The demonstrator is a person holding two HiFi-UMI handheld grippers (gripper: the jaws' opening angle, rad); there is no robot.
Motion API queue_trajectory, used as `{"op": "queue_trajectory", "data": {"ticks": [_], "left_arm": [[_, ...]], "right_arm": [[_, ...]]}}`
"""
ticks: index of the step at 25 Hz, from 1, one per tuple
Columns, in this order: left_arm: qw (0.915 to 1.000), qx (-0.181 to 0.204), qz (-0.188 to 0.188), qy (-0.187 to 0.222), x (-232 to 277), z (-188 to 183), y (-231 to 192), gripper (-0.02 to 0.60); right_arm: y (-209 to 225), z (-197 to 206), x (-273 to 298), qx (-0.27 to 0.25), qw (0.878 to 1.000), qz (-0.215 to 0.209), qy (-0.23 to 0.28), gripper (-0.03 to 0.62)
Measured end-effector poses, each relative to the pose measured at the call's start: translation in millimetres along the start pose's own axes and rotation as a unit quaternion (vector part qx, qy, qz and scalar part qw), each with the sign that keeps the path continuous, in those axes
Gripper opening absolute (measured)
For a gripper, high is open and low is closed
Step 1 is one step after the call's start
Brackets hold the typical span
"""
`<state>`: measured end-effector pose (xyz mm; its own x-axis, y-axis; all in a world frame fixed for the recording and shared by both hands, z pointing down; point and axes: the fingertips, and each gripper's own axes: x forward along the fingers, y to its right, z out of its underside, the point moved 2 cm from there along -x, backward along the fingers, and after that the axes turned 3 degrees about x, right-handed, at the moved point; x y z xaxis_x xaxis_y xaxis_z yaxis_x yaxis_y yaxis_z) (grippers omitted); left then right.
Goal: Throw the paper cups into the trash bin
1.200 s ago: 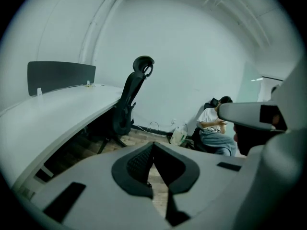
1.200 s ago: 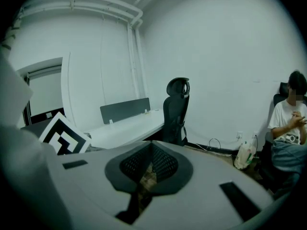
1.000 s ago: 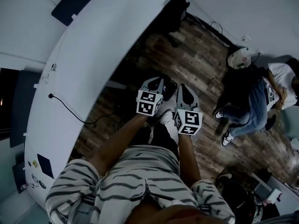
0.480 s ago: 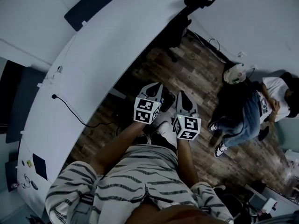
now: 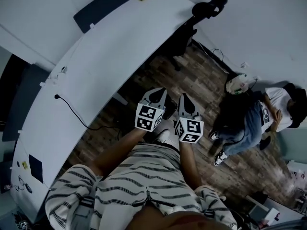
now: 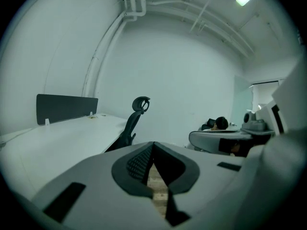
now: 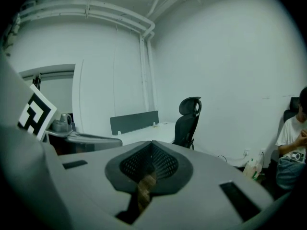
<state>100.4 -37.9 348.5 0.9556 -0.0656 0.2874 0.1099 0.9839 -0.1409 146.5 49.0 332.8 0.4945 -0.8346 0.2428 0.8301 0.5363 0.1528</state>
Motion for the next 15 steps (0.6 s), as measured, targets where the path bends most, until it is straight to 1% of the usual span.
{"op": "queue_trajectory", "data": {"ticks": [5, 9, 15], "left_arm": [[0.9999, 0.01, -0.007, 0.005, -12, -3, -5, 0.025], [0.9997, 0.014, -0.01, 0.018, -14, -11, -8, 0.025], [0.9993, 0.019, -0.007, 0.032, -19, -20, -9, 0.025]], "right_arm": [[-10, -7, 2, -0.008, 1.0, -0.004, 0.012, 0.011], [-12, -16, 6, -0.017, 1.0, -0.009, 0.022, 0.011], [-15, -23, 5, -0.022, 0.999, -0.016, 0.032, 0.011]]}}
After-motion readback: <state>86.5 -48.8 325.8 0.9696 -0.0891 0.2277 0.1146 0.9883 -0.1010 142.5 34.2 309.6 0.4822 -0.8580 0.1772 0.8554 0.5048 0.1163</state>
